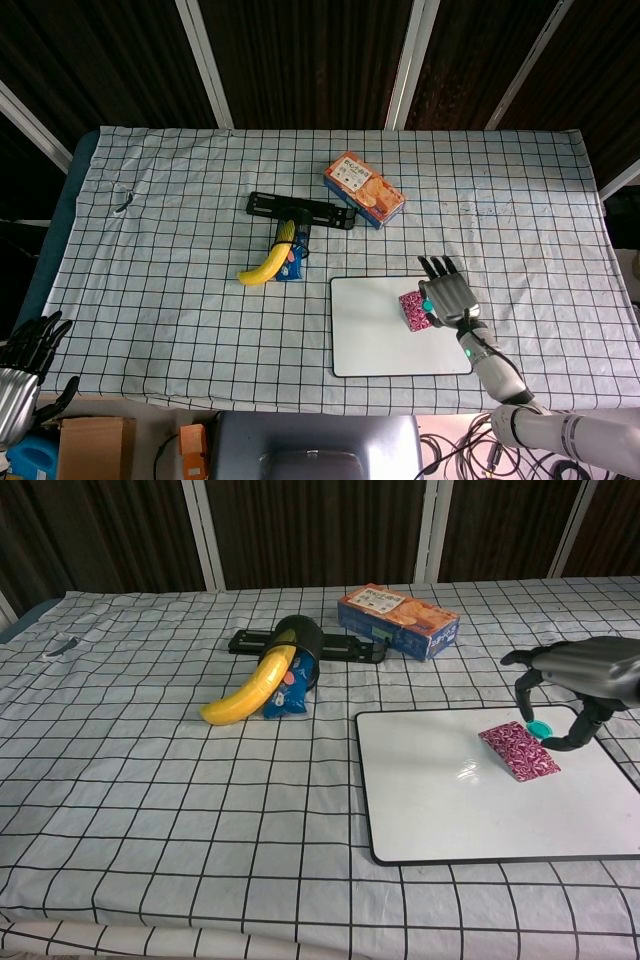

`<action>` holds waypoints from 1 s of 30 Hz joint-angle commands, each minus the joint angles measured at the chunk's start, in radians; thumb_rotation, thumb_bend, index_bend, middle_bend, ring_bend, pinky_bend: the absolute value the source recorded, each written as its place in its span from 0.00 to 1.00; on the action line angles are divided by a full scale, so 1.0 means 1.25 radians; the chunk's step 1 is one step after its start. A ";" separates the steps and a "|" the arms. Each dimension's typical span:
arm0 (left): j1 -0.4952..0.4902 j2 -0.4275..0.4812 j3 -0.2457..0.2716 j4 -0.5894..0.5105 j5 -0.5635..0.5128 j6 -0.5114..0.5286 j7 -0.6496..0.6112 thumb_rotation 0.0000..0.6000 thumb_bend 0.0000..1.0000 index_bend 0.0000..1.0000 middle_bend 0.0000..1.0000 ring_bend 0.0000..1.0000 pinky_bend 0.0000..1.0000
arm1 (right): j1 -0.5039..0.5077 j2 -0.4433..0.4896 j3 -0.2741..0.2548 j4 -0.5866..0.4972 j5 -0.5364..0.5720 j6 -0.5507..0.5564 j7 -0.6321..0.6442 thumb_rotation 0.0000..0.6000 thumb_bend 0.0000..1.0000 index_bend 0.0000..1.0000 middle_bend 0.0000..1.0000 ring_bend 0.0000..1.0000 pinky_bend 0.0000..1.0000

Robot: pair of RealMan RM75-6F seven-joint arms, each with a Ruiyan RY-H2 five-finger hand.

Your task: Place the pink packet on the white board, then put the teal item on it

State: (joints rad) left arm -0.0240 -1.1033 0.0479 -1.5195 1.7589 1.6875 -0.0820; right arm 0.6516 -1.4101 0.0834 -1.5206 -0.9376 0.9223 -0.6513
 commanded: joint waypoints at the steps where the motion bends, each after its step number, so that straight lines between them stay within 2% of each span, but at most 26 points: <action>1: 0.000 0.000 0.001 0.001 0.001 0.000 0.000 1.00 0.37 0.00 0.00 0.00 0.09 | 0.005 0.001 -0.005 -0.003 0.012 -0.005 -0.002 1.00 0.25 0.41 0.00 0.00 0.00; 4: 0.000 0.000 0.001 0.001 0.002 0.001 0.000 1.00 0.37 0.00 0.00 0.00 0.09 | 0.007 0.003 -0.008 -0.006 0.014 -0.005 0.001 1.00 0.25 0.32 0.00 0.00 0.00; 10: 0.002 -0.001 0.000 0.001 0.002 0.005 0.000 1.00 0.37 0.00 0.00 0.00 0.09 | 0.001 0.015 -0.019 -0.019 -0.007 0.008 0.018 1.00 0.25 0.28 0.00 0.00 0.00; 16: 0.004 0.000 -0.001 0.003 0.001 0.011 -0.006 1.00 0.37 0.00 0.00 0.00 0.09 | -0.041 0.055 -0.046 -0.056 -0.099 0.067 0.078 1.00 0.25 0.23 0.00 0.00 0.00; 19: 0.006 0.000 -0.001 0.004 0.000 0.013 -0.007 1.00 0.37 0.00 0.00 0.00 0.09 | -0.099 0.092 -0.078 -0.083 -0.204 0.155 0.144 1.00 0.25 0.19 0.00 0.00 0.00; 24: 0.008 -0.003 -0.003 0.003 -0.005 0.013 0.001 1.00 0.37 0.00 0.00 0.00 0.09 | -0.268 0.136 -0.165 -0.063 -0.411 0.428 0.263 1.00 0.25 0.12 0.00 0.00 0.00; 26: 0.008 -0.005 -0.003 0.001 -0.004 0.011 0.008 1.00 0.37 0.00 0.00 0.00 0.09 | -0.332 0.139 -0.194 -0.029 -0.460 0.522 0.275 1.00 0.25 0.08 0.00 0.00 0.00; 28: 0.008 -0.008 -0.002 -0.002 -0.003 0.008 0.019 1.00 0.37 0.00 0.00 0.00 0.09 | -0.408 0.136 -0.216 0.014 -0.489 0.615 0.331 1.00 0.25 0.06 0.00 0.00 0.00; 30: 0.008 -0.011 -0.003 -0.005 -0.003 0.009 0.025 1.00 0.37 0.00 0.00 0.00 0.09 | -0.430 0.149 -0.231 0.027 -0.512 0.633 0.379 1.00 0.25 0.07 0.00 0.00 0.00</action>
State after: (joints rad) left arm -0.0141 -1.1149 0.0441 -1.5237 1.7552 1.6991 -0.0526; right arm 0.2483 -1.2592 -0.1280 -1.5520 -1.4571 1.5732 -0.3111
